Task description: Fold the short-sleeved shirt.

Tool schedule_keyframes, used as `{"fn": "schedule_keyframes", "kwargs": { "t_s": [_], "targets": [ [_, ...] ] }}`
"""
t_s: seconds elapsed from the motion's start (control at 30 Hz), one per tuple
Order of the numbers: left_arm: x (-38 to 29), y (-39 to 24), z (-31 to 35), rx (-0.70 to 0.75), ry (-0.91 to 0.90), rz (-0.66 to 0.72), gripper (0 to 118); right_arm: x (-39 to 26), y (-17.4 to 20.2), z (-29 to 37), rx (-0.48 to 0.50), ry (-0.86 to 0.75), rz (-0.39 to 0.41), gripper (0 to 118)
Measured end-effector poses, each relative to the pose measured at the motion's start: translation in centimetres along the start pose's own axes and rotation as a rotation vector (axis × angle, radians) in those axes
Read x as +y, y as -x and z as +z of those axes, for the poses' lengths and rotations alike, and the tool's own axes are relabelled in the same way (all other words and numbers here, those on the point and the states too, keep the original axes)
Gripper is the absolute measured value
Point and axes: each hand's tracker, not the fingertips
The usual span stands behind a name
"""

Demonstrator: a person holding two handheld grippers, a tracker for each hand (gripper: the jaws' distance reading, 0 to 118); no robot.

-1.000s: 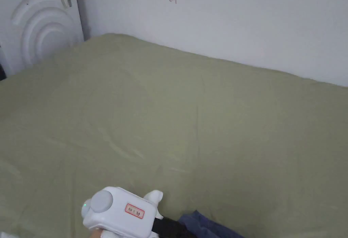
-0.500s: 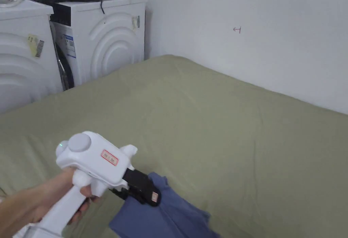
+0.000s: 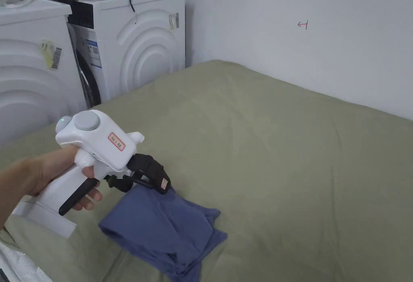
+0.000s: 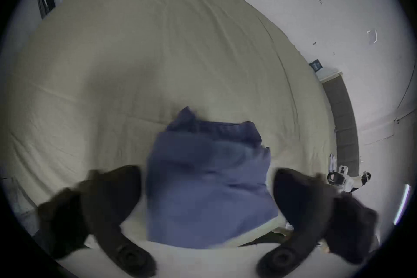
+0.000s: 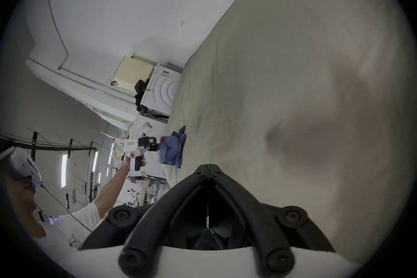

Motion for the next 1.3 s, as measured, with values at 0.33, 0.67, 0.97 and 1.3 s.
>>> {"fn": "schedule_keyframes", "kwargs": {
  "t_s": [0.33,0.67,0.97,1.3],
  "targets": [
    [-7.3,-12.8,4.8,0.032,-0.309,-0.204,107,1.2,6.7,6.3,-0.039,-0.122,0.240,0],
    [-21.4,-37.1,-1.3,0.058,-0.882,-0.318,1,-1.4,20.1,12.3,-0.670,-0.654,0.851,0],
    [-24.7,-44.7,-2.0,0.277,-1.125,-0.439,1,-2.7,22.0,16.1,-0.828,-0.887,0.894,0],
    [-25.3,-44.6,-1.0,0.255,-1.107,-0.497,2,-2.6,22.9,16.8,-0.800,-0.891,0.885,0]
  ]
}}
